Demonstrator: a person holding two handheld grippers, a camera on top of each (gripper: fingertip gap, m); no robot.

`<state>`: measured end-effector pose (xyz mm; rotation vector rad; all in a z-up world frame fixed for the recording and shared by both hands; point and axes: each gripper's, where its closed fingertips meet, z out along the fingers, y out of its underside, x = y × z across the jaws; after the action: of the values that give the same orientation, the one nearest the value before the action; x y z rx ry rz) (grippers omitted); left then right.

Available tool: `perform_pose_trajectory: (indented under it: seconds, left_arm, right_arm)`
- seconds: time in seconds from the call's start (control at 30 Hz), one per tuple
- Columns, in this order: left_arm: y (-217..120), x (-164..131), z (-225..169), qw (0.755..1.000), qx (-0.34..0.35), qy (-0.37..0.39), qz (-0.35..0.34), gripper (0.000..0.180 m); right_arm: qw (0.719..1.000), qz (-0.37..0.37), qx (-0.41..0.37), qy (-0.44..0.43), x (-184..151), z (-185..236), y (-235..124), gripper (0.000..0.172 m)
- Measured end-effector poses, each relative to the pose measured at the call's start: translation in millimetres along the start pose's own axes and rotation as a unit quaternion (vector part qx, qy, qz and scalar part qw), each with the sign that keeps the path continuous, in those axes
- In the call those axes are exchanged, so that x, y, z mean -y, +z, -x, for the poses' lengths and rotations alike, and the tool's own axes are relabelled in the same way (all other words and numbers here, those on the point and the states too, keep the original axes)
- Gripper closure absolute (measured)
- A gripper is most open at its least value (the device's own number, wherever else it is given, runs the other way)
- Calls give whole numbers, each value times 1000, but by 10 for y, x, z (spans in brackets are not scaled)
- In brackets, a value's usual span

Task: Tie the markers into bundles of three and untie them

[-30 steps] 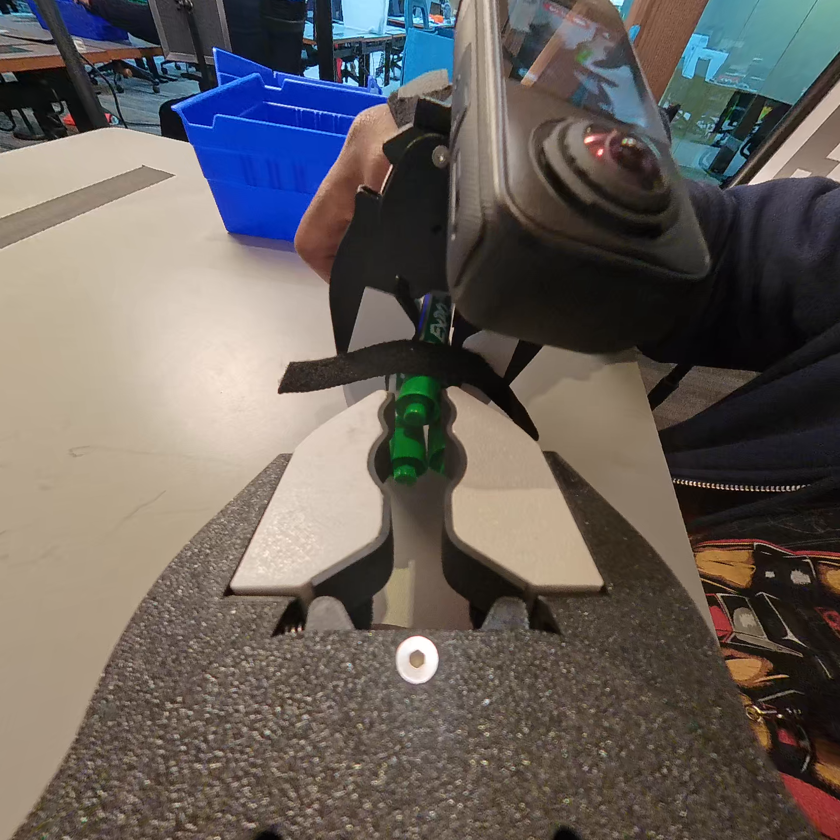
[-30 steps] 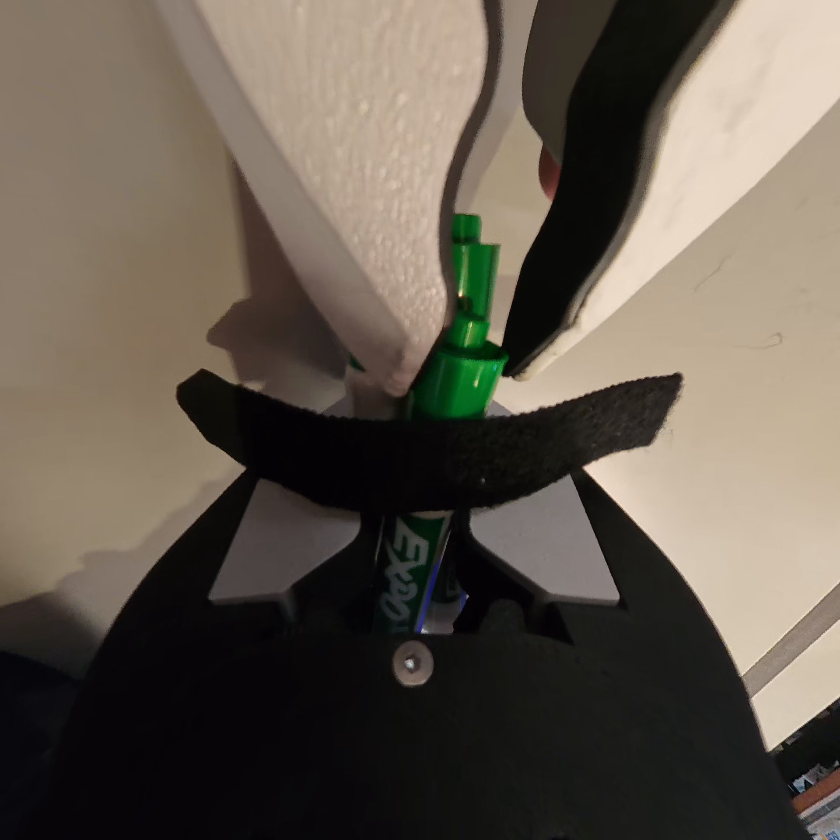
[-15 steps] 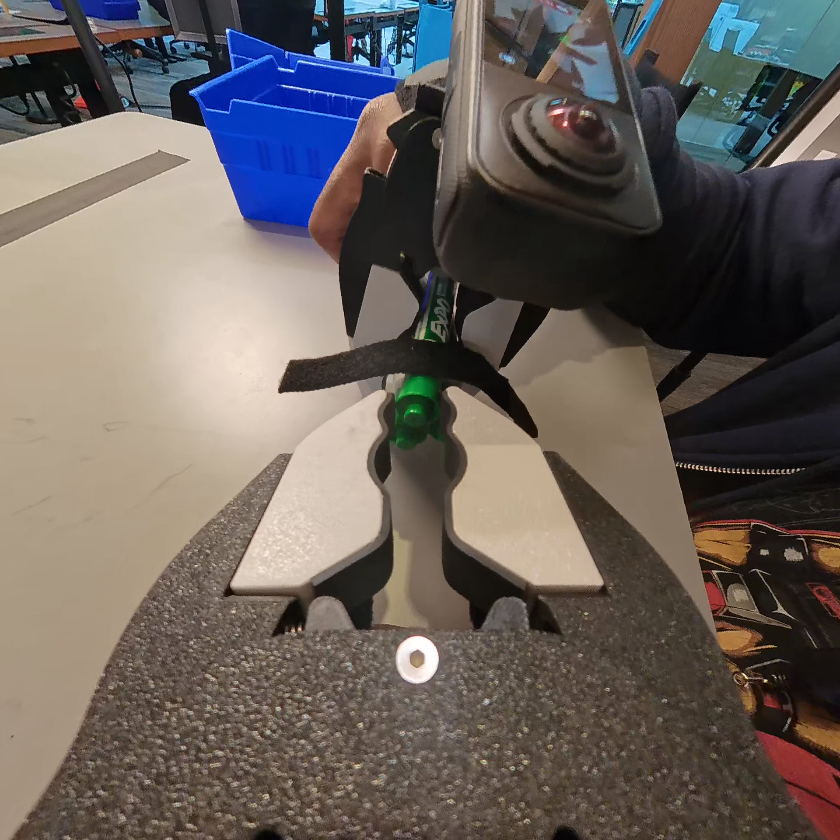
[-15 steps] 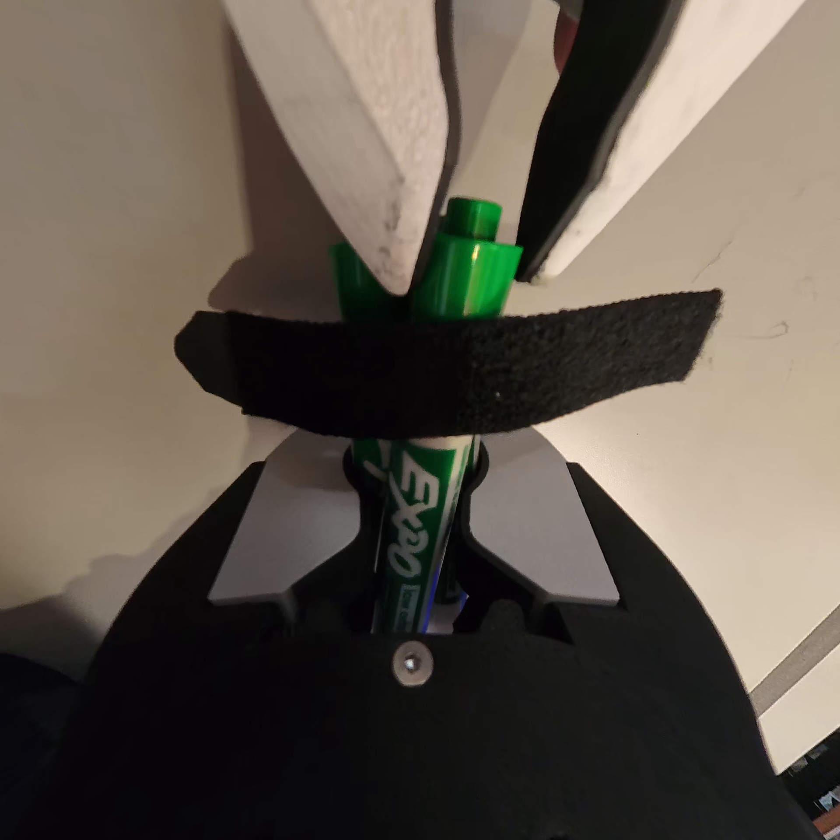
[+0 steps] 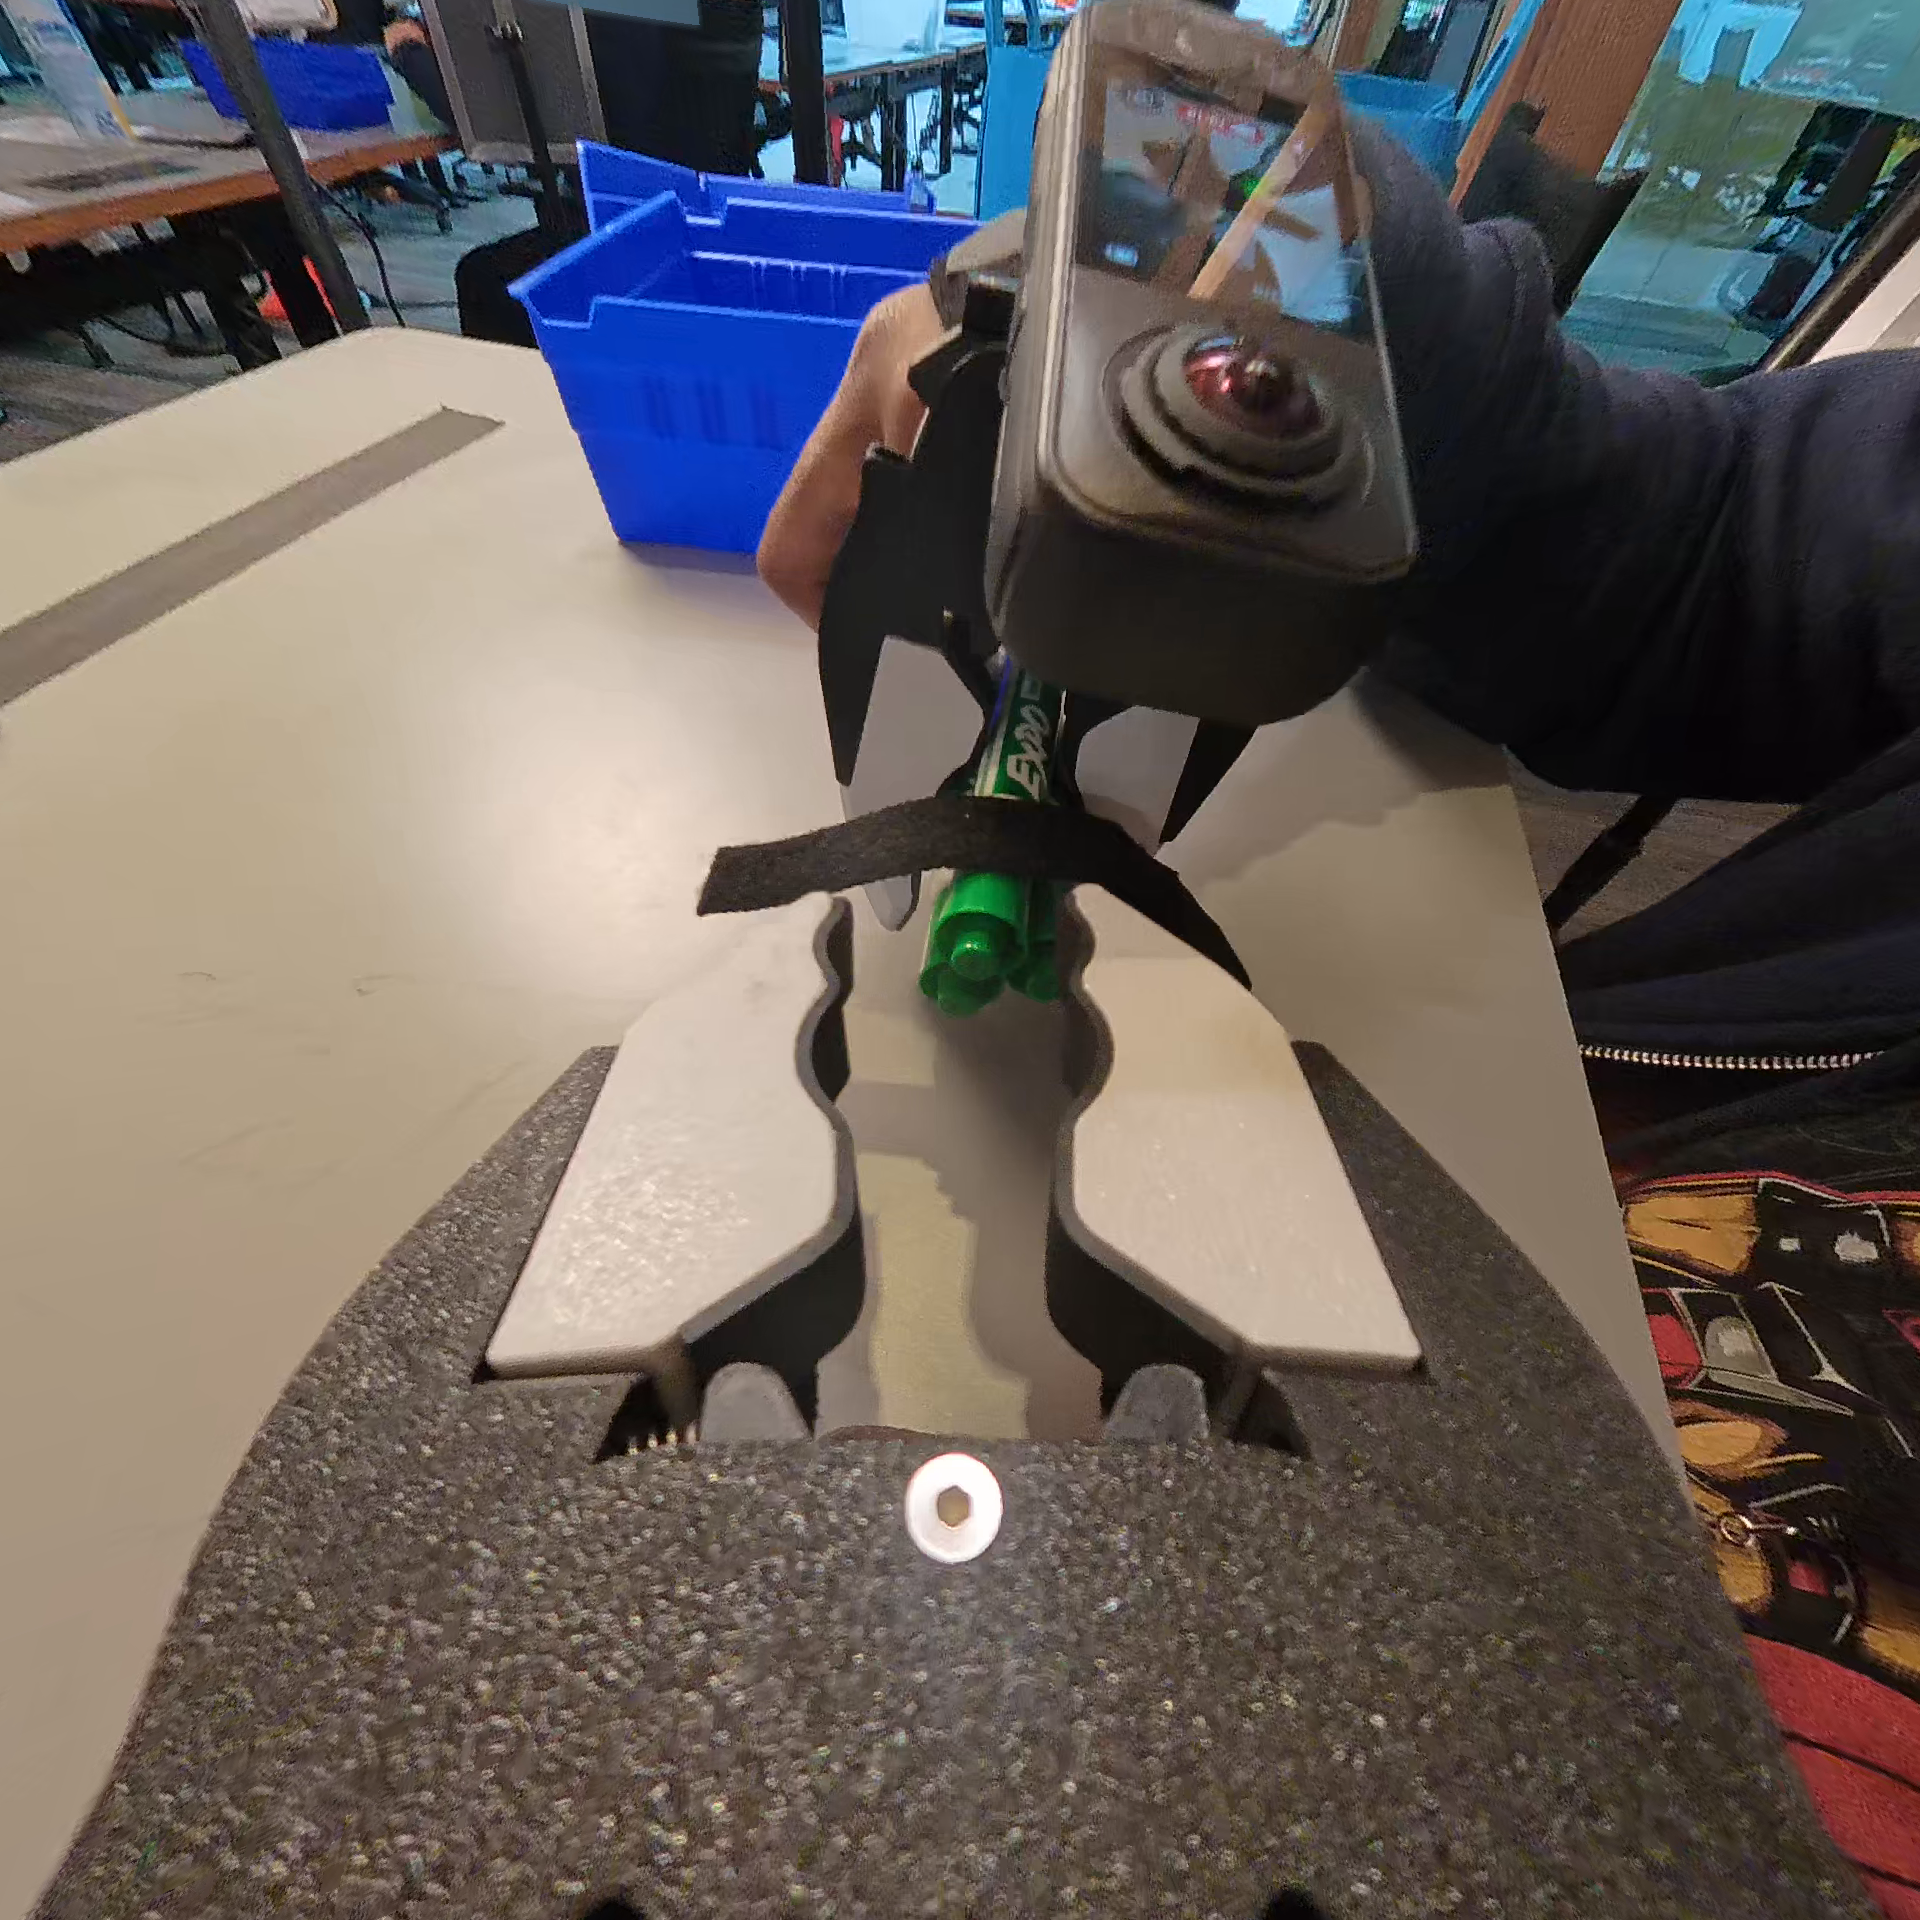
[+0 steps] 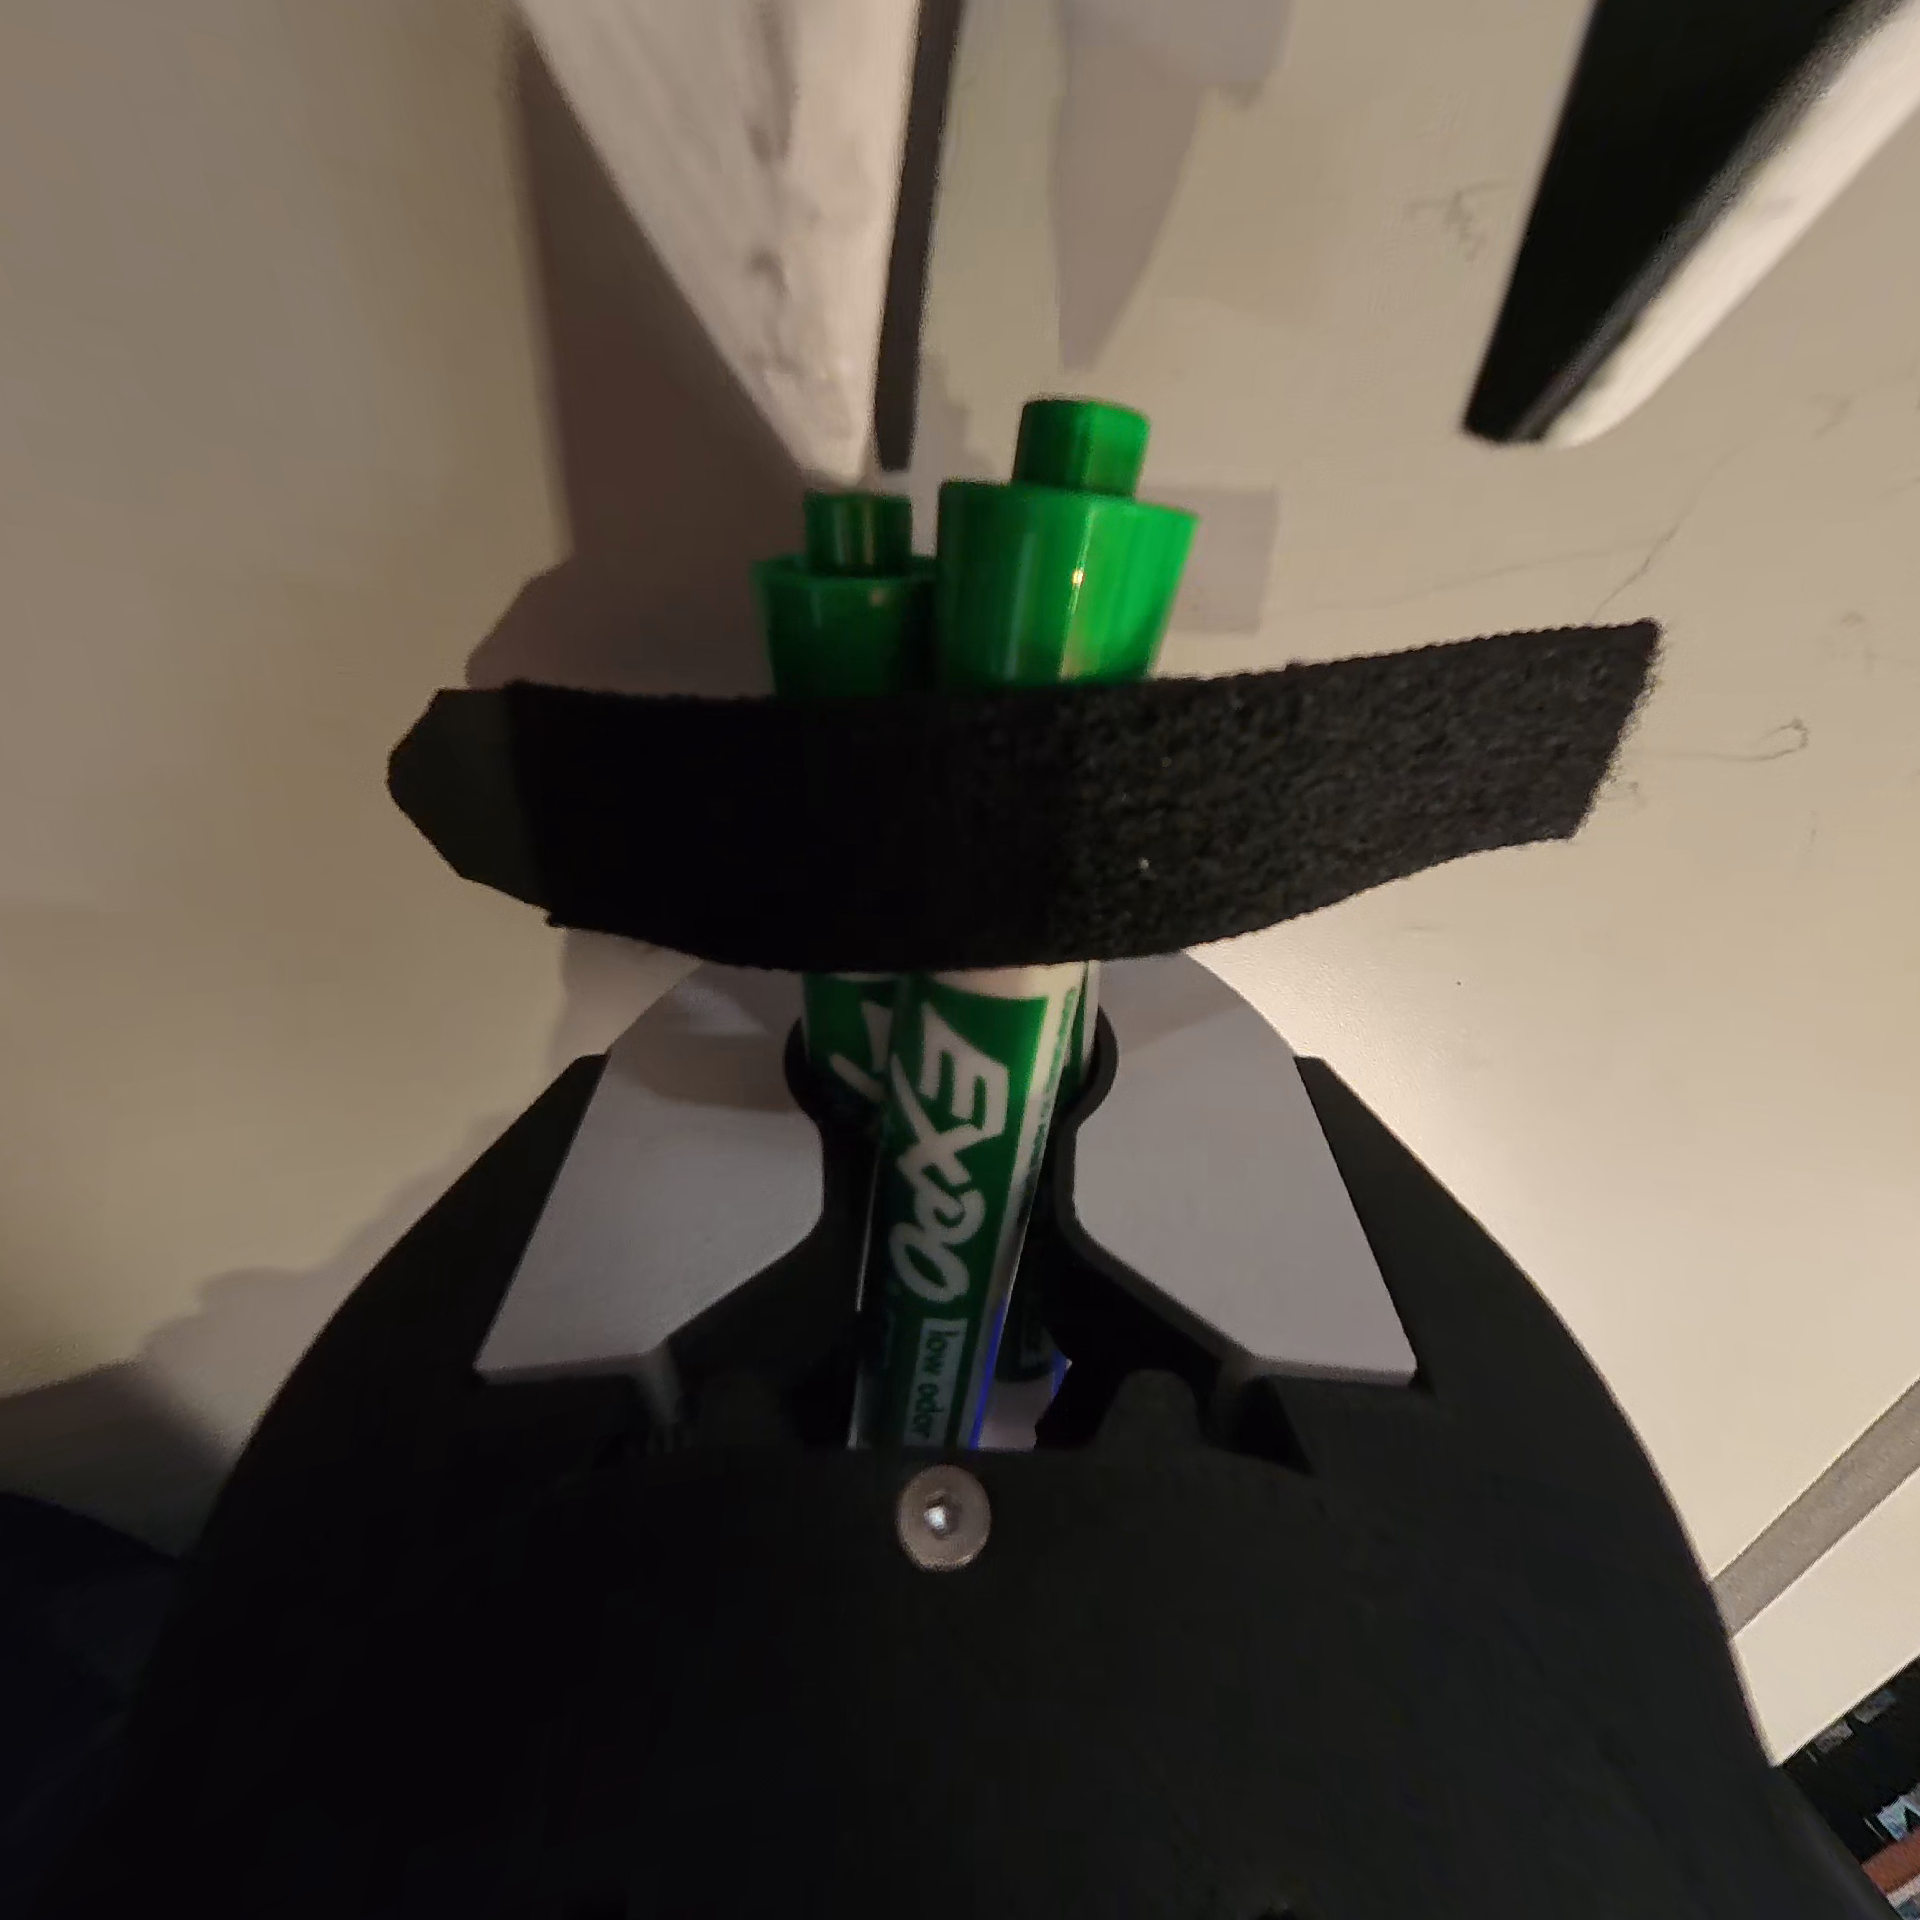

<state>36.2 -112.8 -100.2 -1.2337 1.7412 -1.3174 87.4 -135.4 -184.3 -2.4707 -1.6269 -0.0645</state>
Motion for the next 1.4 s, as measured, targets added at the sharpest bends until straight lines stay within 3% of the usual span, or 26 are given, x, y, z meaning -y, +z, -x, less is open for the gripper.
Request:
perform_pose_trajectory:
  seconds: [0.27, 0.4, 0.93, 1.2, 1.4]
  left_arm:
    - [71, 8, -58, 993, 40, 107, 15, 132]
    - [125, -21, -57, 991, 51, 120, 24, 132]
    - [267, -117, -109, 993, 27, 98, 57, 136]
    - [241, -41, -181, 996, -5, 81, 28, 136]
    - [110, 51, -103, 1000, -8, 21, -13, 136]
  right_arm:
    - [1000, -6, 9, 4, 2, 2, 1, 131]
    - [1000, -9, 11, 5, 6, -3, 1, 131]
    - [1000, -4, 17, -2, 48, 44, 31, 131]
    - [1000, -3, 14, -5, 54, 53, 28, 131]
    - [1000, -3, 14, -2, 33, 47, 21, 131]
